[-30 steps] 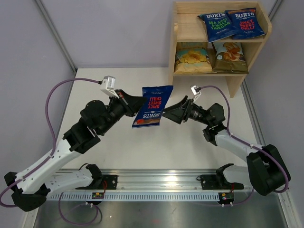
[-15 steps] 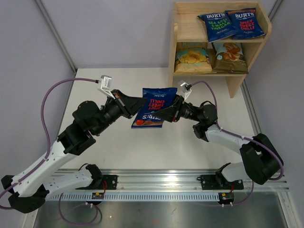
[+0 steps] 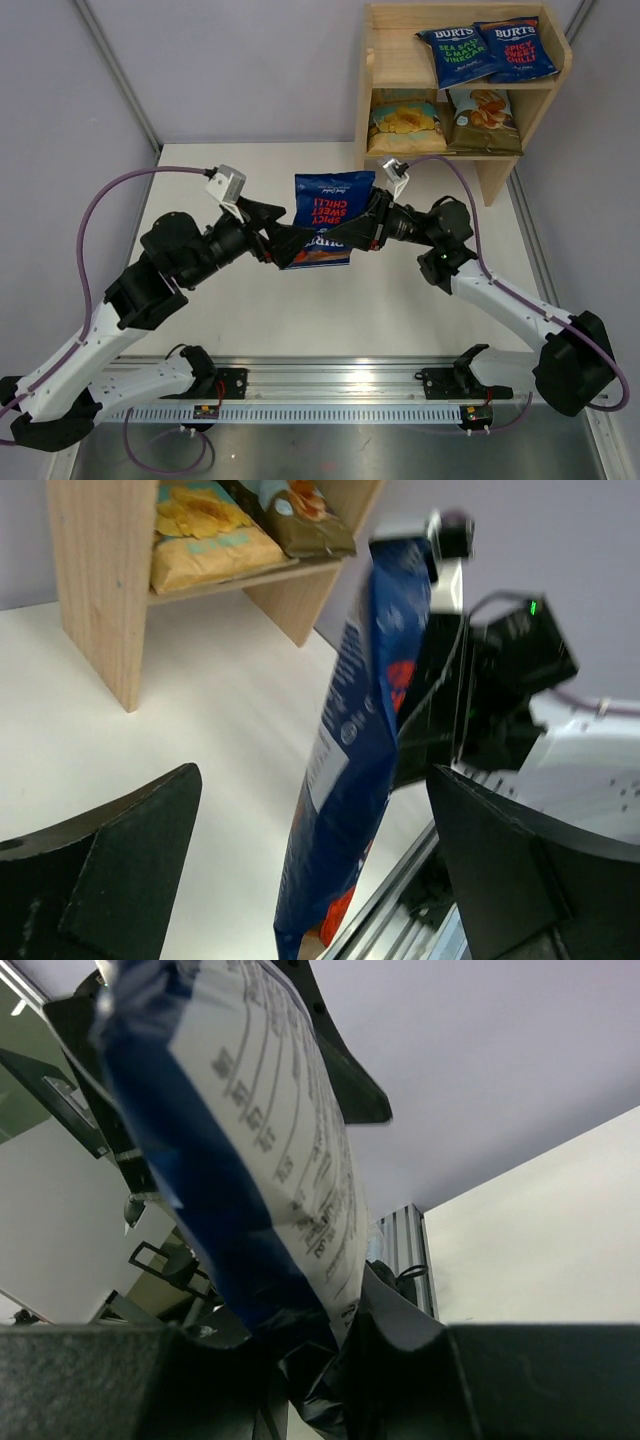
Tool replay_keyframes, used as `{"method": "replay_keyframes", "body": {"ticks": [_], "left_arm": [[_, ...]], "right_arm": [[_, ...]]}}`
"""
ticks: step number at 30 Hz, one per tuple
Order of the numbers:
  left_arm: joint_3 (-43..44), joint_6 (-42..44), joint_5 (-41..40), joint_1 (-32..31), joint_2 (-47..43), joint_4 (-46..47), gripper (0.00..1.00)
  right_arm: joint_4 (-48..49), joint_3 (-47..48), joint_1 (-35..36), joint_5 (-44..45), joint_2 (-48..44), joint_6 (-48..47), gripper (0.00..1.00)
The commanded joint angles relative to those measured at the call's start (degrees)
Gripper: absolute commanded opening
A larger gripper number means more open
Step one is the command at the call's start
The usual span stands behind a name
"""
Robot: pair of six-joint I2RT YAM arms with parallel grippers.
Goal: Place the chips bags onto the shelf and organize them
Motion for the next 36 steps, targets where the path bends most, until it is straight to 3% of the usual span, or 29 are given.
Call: {"method": "replay_keyframes", "body": {"ticks": [1,3,5,7,8,11,13,17,18,25,30,32,36], "left_arm": [[1.3,9.5,11.1,0.0,0.4,-2.1,0.99],[0.9,9.6,12.1,0.0,0.7,-1.8,0.99],[0.8,9.5,12.4,0.0,1.1,-1.4,0.92],[1.1,9.5,13.3,0.0,1.6,-0.8,0.84],[1.1,9.4,14.5,0.0,2.2,-0.4,0.74],[1.0,8.9,15.3,0.0,2.6,0.6,0.57],[0.8,8.8,15.2,0.0,2.6,1.3,0.55],[0.1,8.6,15.6,0.0,2.7,2.2,0.42],[0.1,8.3,15.5,0.0,2.8,2.4,0.32],[-0.7,6.1,16.4,0.0,3.1,5.4,0.15],[-1.8,4.1,14.9,0.0,0.9,7.8,0.06],[-2.8,3.3,13.3,0.0,0.0,9.4,0.05],[-4.7,0.6,10.1,0.0,-2.5,12.7,0.04]], "right_arm": [[-19.1,7.4,0.1,-3.8,-3.7,-7.2,0.23],[-23.6,9.3,0.1,-5.7,-4.4,-9.7,0.23],[-27.8,11.4,0.1,-7.0,-4.9,-11.1,0.23],[-31.3,12.9,0.1,-8.0,-5.3,-12.2,0.23],[-33.2,13.6,0.1,-8.5,-5.4,-14.3,0.23],[-40.8,15.6,0.1,-9.5,-5.9,-19.2,0.23],[-45.0,16.7,0.1,-10.0,-6.3,-21.3,0.23],[-47.5,17.0,0.1,-11.4,-7.1,-23.8,0.25],[-47.7,16.9,0.1,-11.1,-7.3,-24.0,0.25],[-47.5,16.1,0.1,-9.4,-8.1,-24.6,0.37],[-50.6,15.7,0.1,-4.7,-10.1,-25.9,0.57],[-52.0,15.6,0.1,-2.2,-10.9,-26.9,0.77],[-52.7,14.0,0.1,3.8,-14.7,-27.4,0.99]]}}
